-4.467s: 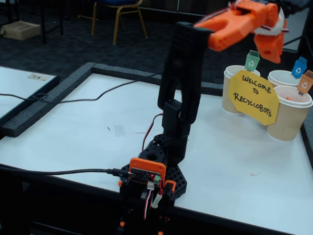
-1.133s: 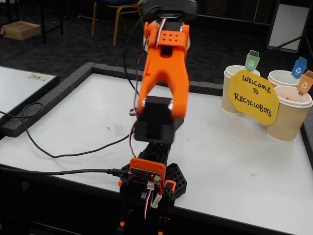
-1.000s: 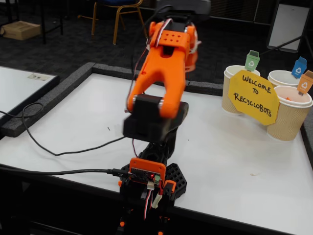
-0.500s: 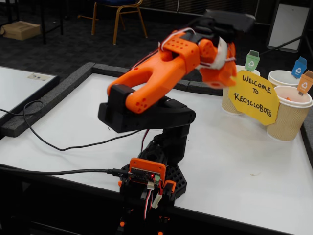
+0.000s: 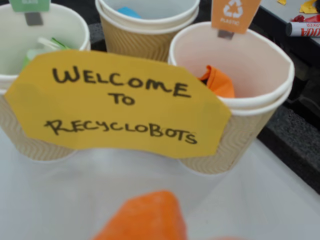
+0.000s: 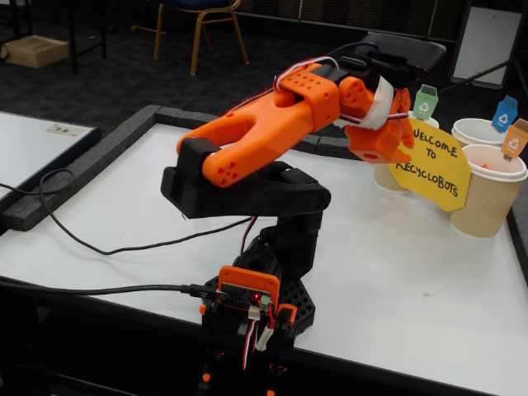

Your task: Sort rubbish by color.

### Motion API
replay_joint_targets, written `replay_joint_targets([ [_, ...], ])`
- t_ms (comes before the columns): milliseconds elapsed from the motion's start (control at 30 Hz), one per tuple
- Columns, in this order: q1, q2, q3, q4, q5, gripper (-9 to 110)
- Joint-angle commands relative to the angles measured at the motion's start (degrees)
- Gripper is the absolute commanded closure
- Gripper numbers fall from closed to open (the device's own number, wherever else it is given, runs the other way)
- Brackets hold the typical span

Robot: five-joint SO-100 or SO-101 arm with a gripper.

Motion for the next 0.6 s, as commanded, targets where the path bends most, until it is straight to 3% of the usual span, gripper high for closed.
replay_joint_targets([
  [0, -0.5, 0.3, 0.3, -5.4, 0.4, 101],
  [567, -25.5, 20.0, 5.3, 1.8, 1.1, 101],
])
